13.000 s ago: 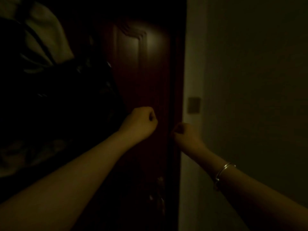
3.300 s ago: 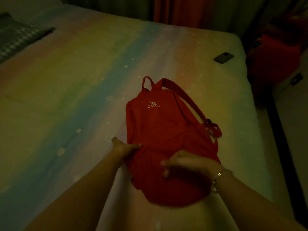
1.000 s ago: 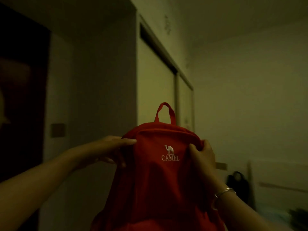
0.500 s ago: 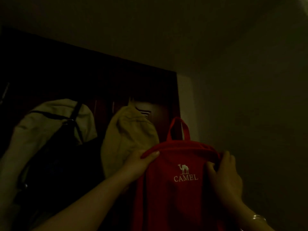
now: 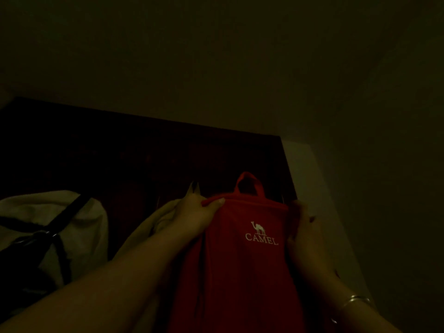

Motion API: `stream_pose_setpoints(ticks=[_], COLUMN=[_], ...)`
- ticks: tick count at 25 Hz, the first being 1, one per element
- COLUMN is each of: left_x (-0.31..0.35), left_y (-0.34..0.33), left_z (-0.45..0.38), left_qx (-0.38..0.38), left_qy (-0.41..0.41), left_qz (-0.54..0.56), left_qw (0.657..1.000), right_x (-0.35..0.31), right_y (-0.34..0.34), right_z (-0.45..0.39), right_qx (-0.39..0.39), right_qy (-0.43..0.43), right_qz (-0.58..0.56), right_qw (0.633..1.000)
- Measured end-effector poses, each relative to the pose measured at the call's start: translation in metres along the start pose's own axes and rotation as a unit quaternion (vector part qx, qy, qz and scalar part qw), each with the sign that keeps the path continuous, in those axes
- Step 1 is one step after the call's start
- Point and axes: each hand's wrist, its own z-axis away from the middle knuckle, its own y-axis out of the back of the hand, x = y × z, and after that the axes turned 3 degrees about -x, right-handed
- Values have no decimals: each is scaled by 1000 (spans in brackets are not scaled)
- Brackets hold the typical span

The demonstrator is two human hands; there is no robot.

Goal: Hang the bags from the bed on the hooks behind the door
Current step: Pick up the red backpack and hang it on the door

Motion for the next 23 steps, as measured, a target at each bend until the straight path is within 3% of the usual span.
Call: stream_pose_setpoints(ticks=[5,9,13,18,23], left_x=[-14,-27,-48,-60,-54], left_y=[-32,-43,-51,-51,-43], left_z=[-79,-113,-107,-84,-48], left_qx=[72,89,65,-2,-15], left_qy=[33,44,28,105,19], left_qz=[-44,-99,-107,-89,-71], left_qw=[996,990,992,990,997], right_x=[30,46,71,89,64], right_y=[-43,-73,-102,-103,-72], right_z=[-84,-115,-102,-79,-52], right_qx=[34,-5,8,-12,-66], right_qy=[48,39,52,59,31], right_qz=[106,87,75,78,168], right_qw=[993,995,996,995,983])
